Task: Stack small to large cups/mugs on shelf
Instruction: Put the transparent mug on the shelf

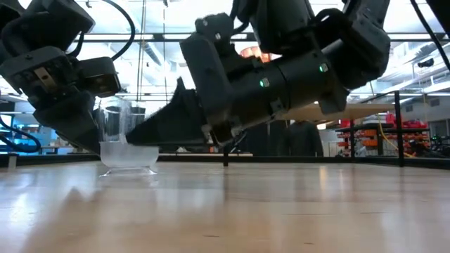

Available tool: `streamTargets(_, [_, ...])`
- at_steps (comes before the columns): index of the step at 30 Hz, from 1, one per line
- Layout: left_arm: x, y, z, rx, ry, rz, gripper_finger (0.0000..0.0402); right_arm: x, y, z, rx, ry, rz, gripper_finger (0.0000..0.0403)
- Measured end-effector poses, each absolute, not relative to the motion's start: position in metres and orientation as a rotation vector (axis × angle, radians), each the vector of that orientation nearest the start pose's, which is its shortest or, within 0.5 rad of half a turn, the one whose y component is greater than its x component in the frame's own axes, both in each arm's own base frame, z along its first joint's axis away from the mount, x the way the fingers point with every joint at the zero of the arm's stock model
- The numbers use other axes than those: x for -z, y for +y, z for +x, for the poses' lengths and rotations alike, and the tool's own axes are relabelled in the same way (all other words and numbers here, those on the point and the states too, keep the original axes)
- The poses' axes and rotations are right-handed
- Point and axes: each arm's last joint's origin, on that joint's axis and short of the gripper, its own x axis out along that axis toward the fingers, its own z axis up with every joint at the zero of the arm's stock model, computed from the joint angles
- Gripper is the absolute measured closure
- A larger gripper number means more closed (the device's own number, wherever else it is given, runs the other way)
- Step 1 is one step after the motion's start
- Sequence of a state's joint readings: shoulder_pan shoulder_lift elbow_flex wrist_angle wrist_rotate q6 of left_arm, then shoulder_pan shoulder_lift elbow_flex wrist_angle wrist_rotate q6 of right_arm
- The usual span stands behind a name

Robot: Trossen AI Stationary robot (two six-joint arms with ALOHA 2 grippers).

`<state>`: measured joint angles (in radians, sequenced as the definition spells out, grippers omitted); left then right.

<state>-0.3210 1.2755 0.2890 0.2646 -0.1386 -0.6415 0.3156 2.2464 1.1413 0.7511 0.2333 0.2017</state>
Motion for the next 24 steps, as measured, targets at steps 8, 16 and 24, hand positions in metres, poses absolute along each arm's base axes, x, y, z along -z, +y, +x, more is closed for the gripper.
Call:
streamTargets(8, [-0.1214,-0.0597,0.192,-0.054,0.724,-0.449,0.0383,-0.0887,0.1318,0.4195,-0.061,0.334,0.096,0.0341])
streamTargets(16, [-0.1217,-0.0597,0.1923,-0.053,0.721,-0.45,0.038,-0.0901,0.1342,0.4193,-0.076,0.319,0.092,0.0341])
streamTargets(24, [-0.1217,-0.0597,0.1923,-0.057,0.719,-0.449,0.0382,-0.0909,0.1346,0.4195,-0.089,0.313,0.088,0.0341])
